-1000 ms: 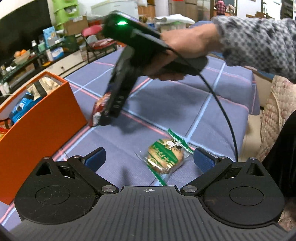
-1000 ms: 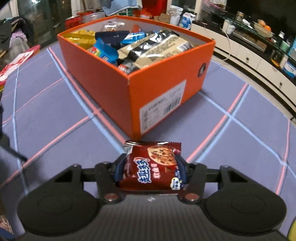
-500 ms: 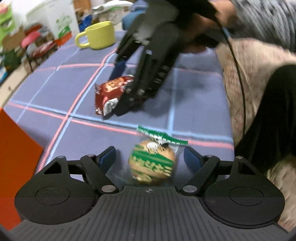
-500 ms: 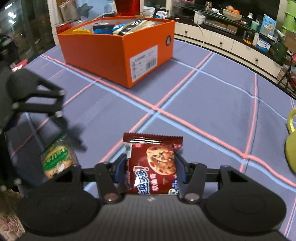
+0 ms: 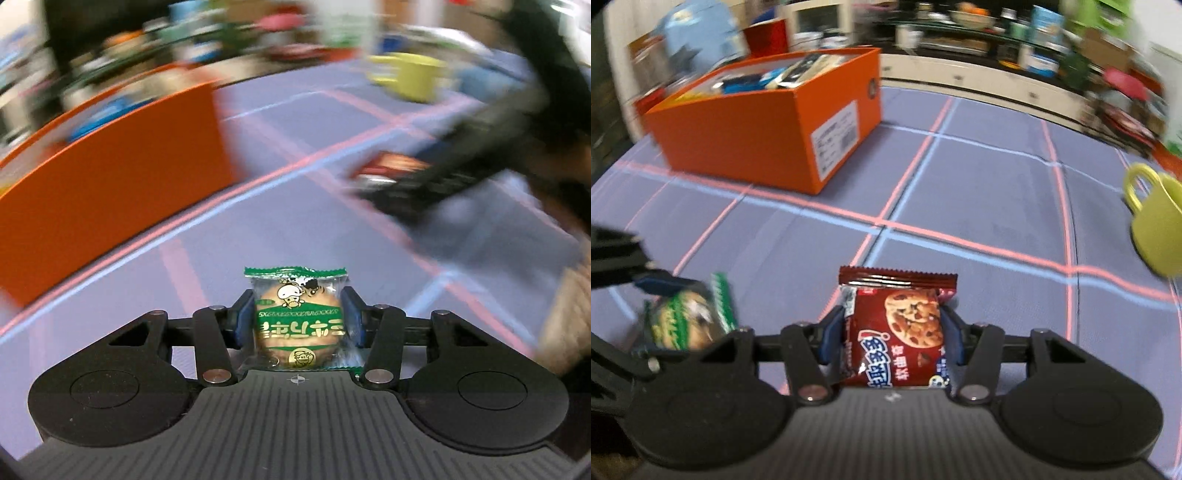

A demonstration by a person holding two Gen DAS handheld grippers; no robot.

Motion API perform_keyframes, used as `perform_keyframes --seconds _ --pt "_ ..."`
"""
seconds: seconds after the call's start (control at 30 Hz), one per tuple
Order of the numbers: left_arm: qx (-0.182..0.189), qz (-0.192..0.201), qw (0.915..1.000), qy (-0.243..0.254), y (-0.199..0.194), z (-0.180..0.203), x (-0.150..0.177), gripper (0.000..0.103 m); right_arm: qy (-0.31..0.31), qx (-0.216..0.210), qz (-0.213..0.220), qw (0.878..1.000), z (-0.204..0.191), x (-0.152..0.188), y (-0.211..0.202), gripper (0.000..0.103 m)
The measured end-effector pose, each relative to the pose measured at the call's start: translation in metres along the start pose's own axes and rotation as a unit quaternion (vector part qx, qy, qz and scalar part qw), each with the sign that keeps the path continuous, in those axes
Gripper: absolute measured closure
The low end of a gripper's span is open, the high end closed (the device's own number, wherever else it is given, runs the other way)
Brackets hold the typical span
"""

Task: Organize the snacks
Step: 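Carry both packets over the orange box and open both grippers to release them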

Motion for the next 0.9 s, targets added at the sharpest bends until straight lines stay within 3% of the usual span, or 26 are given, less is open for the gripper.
perform_keyframes --seconds 0.1,0.23,0.3,0.43,0.63,0.9 --pt "-0.089 -0.013 0.9924 -0.084 -0.006 -0.049 0.014 0.081 0.004 0.004 -0.007 1.000 -0.028 -0.002 0.003 0.045" --pt "-0.155 -0.016 0.9758 -0.153 -0.020 -0.090 0.033 0.080 -0.015 -0.002 -0.017 1.000 -0.080 -0.007 0.008 0.046" --pt "-0.186 -0.013 0.9690 -0.162 -0.026 -0.103 0.040 0.077 -0.017 -0.007 -0.020 1.000 -0.105 -0.008 0.009 0.046" --pt "-0.181 -0.006 0.9627 -0.201 -0.032 -0.121 0.052 0.075 -0.015 -0.005 -0.008 1.000 -0.140 -0.008 0.011 0.045" --pt "-0.182 -0.010 0.9537 -0.239 -0.033 -0.138 0.060 0.081 -0.007 0.011 0.015 1.000 -0.154 -0.006 0.011 0.046" --pt "-0.177 0.013 0.9553 -0.236 -0.050 -0.141 0.041 0.081 -0.030 0.006 0.054 0.998 -0.166 -0.016 -0.004 0.047"
Point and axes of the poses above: each gripper's, at about its wrist camera, not at the fingertips, and y roughly the way its jaws point, z to its right, x to its underside, the point moved 8 cm from there along y, roughly the way its jaws point, and after that the axes turned 1 degree about -x, right-handed, at the moved point
